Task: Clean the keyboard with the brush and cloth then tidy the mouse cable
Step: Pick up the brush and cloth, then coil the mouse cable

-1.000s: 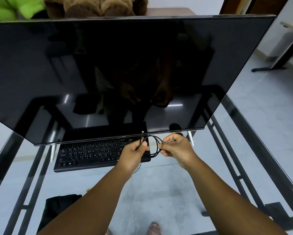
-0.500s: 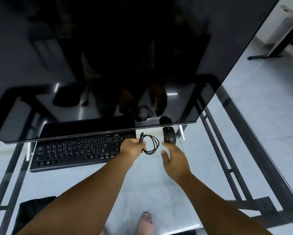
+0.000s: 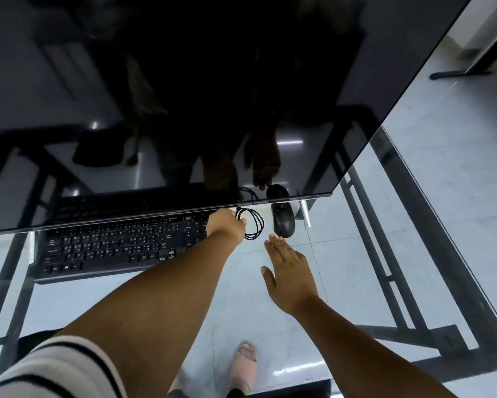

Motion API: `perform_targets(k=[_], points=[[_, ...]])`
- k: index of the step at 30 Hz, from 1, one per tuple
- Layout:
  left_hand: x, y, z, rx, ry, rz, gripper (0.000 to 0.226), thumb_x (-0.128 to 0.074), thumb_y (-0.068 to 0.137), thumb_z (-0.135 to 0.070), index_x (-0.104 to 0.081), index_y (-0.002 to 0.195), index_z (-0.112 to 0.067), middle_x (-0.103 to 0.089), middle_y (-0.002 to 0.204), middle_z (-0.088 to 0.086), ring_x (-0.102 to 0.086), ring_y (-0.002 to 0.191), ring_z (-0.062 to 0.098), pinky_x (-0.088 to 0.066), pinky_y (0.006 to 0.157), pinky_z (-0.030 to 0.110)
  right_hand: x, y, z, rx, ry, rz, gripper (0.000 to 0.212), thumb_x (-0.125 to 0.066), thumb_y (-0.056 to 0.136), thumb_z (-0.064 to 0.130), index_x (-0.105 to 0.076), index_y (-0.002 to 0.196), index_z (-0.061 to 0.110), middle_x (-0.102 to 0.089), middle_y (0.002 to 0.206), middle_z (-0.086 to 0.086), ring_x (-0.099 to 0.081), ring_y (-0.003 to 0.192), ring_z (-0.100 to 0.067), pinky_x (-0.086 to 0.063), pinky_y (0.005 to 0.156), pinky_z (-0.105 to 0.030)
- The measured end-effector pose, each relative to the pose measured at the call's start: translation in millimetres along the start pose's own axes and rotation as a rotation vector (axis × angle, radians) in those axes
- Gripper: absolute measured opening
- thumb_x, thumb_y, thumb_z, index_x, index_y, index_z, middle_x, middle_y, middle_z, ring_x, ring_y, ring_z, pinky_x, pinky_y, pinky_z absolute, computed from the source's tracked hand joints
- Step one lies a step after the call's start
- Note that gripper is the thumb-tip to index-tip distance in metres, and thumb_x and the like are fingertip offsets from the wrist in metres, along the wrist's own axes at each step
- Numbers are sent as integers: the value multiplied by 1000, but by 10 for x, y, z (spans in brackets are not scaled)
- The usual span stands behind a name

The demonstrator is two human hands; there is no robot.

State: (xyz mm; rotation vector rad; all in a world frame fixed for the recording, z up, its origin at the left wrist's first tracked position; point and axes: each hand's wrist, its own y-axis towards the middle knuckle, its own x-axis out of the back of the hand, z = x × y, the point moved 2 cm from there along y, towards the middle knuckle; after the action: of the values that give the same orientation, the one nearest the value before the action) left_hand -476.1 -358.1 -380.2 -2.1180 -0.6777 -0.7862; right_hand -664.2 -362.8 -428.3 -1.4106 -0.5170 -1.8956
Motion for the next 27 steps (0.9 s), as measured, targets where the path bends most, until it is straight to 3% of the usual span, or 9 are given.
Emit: perform_targets(k=[3,8,13,17,22,27], points=[[19,18,-39,2,71,-32,33,-60,94,-29,-62,115,-4,-66,114,13,-62,106,31,-49,82,33,7,0,-8,0,-4,12,61,-29,96,44,-36,149,15,-30,158,-2,-30,146,-19,-33,112,-36],[-22,5,-29,-9,71,-69,35,-64,92,-29,-62,116,-4,-65,117,13,-61,109,29,-47,81,30,6,4,-9,-6,3,19,62,-28,95,45,-36,149,16,-29,159,-1,-29,146,-18,-32,113,-36],[-78,-95,37,-37,-1,-119,52,-67,90,-26,-50,137,-11,-65,120,12,-62,110,30,-50,83,32,9,-4,-16,-10,1,17,61,-29,95,45,-37,149,16,-31,158,-1,-31,145,-18,-31,111,-35],[-110,-141,104,-58,-4,-121,49,-71,85,-25,-52,130,-14,-68,107,10,-65,100,29,-55,78,34,9,-5,3,-18,6,3,62,-28,94,45,-38,148,16,-31,158,0,-31,145,-18,-27,112,-33],[-127,-161,128,-112,52,-91,49,-71,85,-24,-57,130,-10,-57,126,10,-60,110,27,-47,86,30,5,-1,33,-32,20,-9,64,-25,93,45,-36,150,16,-28,159,1,-27,146,-17,-25,114,-33],[-125,-139,149,-126,37,-89,54,-70,86,-31,-54,132,-8,-58,125,11,-60,111,25,-50,88,32,-5,2,22,-35,30,5,59,-38,97,38,-32,151,16,-23,161,1,-22,148,-16,-22,116,-33]])
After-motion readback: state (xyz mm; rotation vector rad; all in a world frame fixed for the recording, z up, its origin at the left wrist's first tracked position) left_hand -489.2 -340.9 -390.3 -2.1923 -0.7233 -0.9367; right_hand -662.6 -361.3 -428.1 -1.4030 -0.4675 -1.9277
